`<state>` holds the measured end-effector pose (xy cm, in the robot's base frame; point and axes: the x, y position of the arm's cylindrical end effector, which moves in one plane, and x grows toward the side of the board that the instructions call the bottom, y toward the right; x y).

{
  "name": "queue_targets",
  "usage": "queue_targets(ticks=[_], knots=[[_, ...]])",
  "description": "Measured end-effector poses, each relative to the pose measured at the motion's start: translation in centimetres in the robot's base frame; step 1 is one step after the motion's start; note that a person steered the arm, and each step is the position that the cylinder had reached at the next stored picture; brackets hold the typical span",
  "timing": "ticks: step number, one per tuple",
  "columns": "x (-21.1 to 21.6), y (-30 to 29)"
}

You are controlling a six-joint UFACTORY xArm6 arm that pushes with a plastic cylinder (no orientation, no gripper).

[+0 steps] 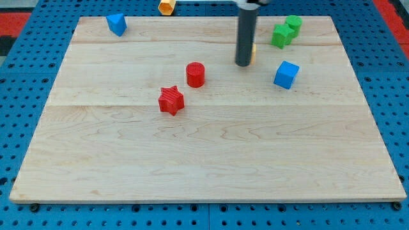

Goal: Push the yellow heart to the left of the green blocks

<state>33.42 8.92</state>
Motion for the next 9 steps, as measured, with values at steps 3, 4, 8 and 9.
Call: queue_targets(ticks=[3,4,8,9], knots=[[-4.3,0.4],[-7.2,1.1],[-4.3,3.3],[-1.2,6.2]])
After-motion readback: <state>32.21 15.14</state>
